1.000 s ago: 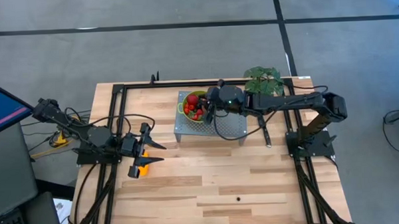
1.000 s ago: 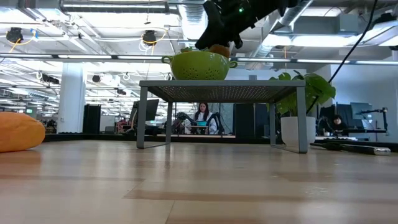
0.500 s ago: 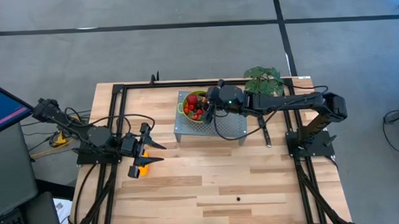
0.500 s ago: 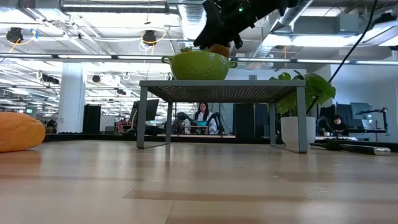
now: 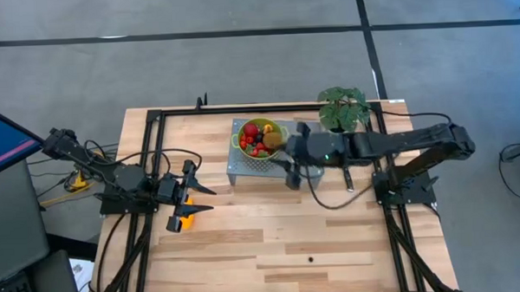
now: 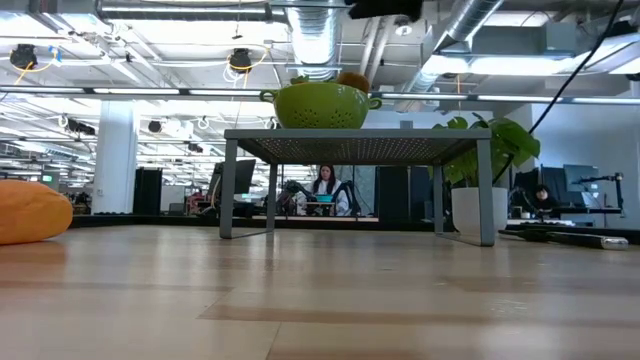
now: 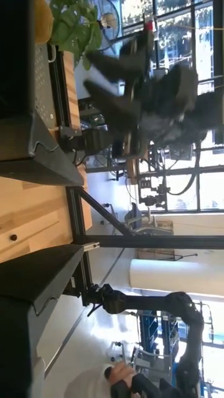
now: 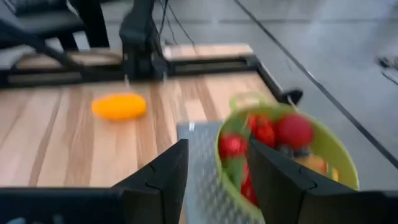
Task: Pick & Place Fruit
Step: Put the blueberry into the green strainer bowl on the shelf
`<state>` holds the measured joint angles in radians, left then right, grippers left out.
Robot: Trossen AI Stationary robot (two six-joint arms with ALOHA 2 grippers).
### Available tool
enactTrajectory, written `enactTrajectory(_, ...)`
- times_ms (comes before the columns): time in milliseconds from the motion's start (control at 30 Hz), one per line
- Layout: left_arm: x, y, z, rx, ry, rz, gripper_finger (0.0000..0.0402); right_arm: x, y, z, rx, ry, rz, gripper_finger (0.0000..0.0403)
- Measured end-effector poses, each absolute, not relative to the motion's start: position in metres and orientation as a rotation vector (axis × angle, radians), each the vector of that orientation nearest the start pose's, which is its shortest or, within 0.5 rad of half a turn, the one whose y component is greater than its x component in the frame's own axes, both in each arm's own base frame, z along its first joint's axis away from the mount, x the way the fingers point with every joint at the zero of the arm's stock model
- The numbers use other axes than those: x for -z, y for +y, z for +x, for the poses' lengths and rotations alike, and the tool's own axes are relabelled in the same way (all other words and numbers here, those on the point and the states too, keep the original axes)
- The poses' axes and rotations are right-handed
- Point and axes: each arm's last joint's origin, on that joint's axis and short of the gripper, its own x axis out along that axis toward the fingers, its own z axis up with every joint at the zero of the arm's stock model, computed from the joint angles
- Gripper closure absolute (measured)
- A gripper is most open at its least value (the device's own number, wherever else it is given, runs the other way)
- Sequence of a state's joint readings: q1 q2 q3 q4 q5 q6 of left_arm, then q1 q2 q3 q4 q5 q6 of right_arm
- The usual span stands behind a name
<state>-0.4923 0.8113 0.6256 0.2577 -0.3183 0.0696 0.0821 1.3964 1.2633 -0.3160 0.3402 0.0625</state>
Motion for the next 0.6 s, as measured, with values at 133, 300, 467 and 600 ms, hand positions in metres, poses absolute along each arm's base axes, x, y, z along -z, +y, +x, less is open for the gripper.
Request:
enactTrajectory(133, -0.316, -0.08, 0.167, 0.172, -0.073, 0.041, 0.0243, -0.346, 0.037, 0.295, 0.309, 0.515, -0.051, 0.0251)
enactTrajectory(300, -0.316, -0.079, 0.167, 0.171, -0.076, 0.04, 0.0243, -0.33, 0.066, 0.284, 0.288, 0.651, -0.02, 0.0257)
enactTrajectory(467, -0.316, -0.08, 0.167, 0.171, -0.077, 0.039, 0.0243, -0.306, 0.097, 0.276, 0.268, 0.806, 0.003, 0.0262)
enactTrajectory(600, -0.316, -0.079, 0.167, 0.166, -0.079, 0.038, 0.0243, -0.289, 0.119, 0.273, 0.276, 0.88, 0.021, 0.0265)
